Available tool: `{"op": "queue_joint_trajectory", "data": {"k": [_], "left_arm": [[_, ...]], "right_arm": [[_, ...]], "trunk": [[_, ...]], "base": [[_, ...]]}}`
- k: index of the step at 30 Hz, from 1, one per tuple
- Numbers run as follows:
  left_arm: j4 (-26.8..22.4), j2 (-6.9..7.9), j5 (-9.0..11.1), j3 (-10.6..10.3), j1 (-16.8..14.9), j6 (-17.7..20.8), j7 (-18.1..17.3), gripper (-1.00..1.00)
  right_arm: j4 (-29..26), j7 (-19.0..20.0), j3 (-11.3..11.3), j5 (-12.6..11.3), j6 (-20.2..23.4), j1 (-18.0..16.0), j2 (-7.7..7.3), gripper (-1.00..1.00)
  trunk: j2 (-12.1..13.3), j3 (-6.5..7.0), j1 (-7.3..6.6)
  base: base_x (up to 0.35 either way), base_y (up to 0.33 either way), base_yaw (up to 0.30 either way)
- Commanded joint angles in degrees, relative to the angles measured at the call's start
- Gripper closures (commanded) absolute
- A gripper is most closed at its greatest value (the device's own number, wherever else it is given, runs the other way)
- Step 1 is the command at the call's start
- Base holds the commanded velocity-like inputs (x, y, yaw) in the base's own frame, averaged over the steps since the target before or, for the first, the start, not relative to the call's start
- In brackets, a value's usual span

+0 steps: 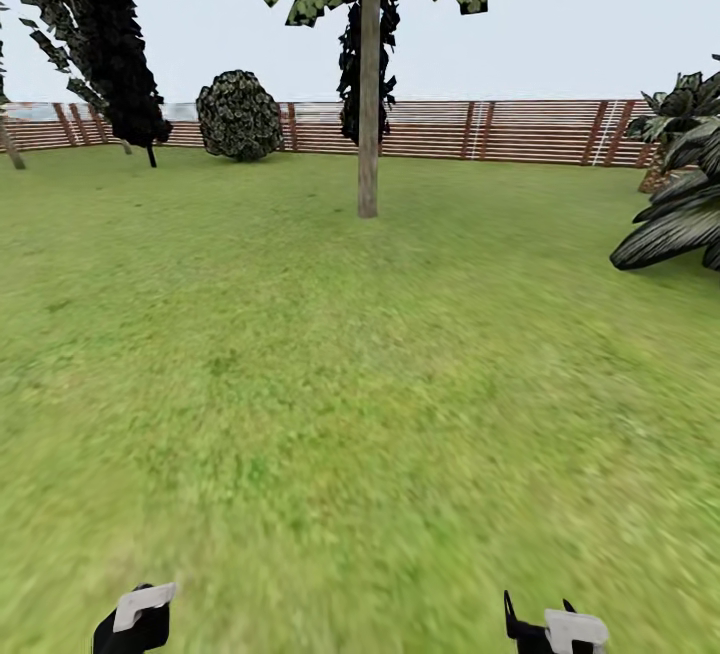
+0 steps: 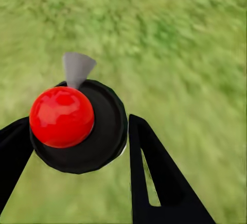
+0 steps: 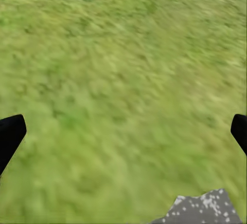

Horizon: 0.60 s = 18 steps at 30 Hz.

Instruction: In the garden, pick up the pesticide atomizer on the floor and spray pesticide onto both trees until each tree trunk is fully covered.

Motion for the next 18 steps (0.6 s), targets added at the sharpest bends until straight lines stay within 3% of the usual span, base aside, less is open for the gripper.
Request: {"op": "queue_joint_trajectory", "data": {"k": [1,18], "left_arm": [[0.0,-0.01,0.3,0.1,0.0,-0.2,-0.2,1.00],[0.0,-0.01,0.3,0.1,0.0,-0.2,-0.2,1.00]], "right_arm": [[0.0,-0.1,0.0,0.0,-0.2,0.0,0.00,-1.00],[0.1,-0.1,0.0,0.0,-0.2,0.0,0.00,-1.00]], "trunk": [[0.0,-0.05,0.03],[0.0,-0.05,0.03]], "base": [[0.339,0.000,0.000],[0.339,0.000,0.000]]}}
